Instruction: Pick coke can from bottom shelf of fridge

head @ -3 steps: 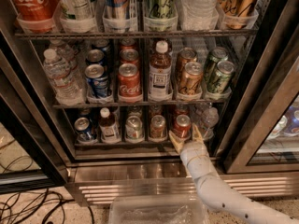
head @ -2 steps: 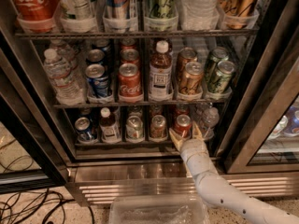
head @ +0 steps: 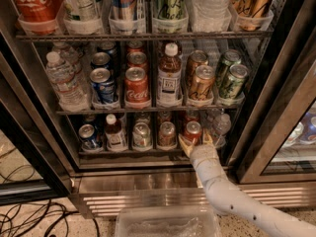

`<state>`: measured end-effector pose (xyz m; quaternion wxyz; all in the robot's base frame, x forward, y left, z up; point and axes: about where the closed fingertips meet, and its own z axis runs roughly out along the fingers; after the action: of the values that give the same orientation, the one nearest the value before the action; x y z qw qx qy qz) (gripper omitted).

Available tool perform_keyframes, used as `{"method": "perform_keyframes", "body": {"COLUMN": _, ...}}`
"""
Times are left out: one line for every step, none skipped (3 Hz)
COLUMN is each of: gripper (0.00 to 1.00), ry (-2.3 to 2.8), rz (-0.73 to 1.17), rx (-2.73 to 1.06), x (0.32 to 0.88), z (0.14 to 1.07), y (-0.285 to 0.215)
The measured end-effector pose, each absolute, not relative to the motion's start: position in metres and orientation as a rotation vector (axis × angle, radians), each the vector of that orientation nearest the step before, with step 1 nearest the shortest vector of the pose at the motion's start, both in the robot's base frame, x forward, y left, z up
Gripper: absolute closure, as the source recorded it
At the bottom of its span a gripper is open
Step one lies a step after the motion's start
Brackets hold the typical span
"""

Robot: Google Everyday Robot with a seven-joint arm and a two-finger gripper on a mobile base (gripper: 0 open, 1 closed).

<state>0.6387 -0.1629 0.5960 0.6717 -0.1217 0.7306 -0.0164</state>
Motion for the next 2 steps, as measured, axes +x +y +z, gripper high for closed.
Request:
{"method": "perform_keyframes", "body": {"gripper": 0.53, "ry": 1.650, "rz": -0.032, "rx": -0.268, "x": 0.6398, "z": 0.5948, "y": -0.1629}}
{"method": "perform_keyframes", "body": {"gripper": 0.76, "ry": 1.660, "rz": 0.002, "rx": -0.261, "x": 0.6385, "z": 0.5958, "y": -0.1600}}
